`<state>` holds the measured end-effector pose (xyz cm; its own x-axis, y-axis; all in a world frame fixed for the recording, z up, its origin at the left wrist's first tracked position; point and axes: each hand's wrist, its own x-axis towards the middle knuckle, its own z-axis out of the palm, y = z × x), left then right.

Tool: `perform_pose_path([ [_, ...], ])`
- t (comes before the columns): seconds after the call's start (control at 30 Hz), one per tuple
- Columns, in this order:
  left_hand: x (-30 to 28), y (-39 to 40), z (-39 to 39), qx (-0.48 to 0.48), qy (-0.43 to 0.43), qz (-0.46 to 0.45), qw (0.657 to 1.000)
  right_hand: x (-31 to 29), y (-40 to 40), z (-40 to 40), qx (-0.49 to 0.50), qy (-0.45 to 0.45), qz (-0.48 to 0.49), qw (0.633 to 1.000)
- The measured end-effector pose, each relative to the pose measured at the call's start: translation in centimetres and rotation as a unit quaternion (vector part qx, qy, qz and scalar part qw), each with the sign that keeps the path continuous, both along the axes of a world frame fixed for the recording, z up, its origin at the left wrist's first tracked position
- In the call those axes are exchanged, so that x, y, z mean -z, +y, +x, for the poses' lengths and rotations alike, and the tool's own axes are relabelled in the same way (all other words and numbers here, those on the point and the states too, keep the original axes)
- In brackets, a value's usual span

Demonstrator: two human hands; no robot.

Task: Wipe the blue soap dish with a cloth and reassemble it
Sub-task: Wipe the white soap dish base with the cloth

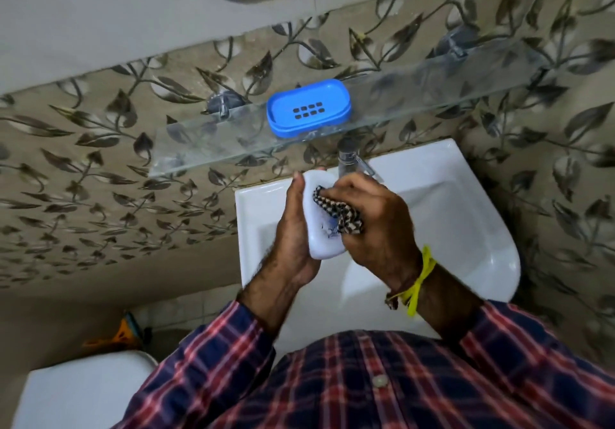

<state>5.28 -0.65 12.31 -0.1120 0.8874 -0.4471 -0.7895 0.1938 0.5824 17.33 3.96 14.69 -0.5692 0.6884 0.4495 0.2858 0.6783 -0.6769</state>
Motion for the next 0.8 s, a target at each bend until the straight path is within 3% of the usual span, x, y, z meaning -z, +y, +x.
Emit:
perform_pose_path([
  [0.17, -0.4, 0.3, -1.1, -0.016, 0.049, -0.006, 0.999, 1.0, -1.9, 1.5, -0.088, -0.02, 0.058, 0.994],
  [0.3, 0.0, 0.0, -0.3, -0.005, 0.039, -0.025, 0.999, 1.2, -0.7, 1.2, -0.011, 0.0, 0.008, 1.0],
  [0.43, -0.7, 0.5, -1.5, -0.039, 0.071, -0.004, 0.997, 1.6, -2.2, 1.5, -0.095, -0.001, 0.033, 0.995],
  [0.6, 0.5, -0.5, -1.6, -0.055, 0.067, -0.02, 0.996, 1.7, -1.3, 1.5, -0.021, -0.022, 0.028, 0.999],
  [0.73, 0.5, -0.5, -2.4, -0.066, 0.051, 0.025, 0.996, 2.1, -2.1, 1.1, -0.097, -0.009, 0.097, 0.99],
  [0.8, 0.6, -0.6, -2.7, -0.078, 0.06, 0.016, 0.995, 2.2, -2.0, 1.8, -0.087, -0.028, 0.116, 0.989],
])
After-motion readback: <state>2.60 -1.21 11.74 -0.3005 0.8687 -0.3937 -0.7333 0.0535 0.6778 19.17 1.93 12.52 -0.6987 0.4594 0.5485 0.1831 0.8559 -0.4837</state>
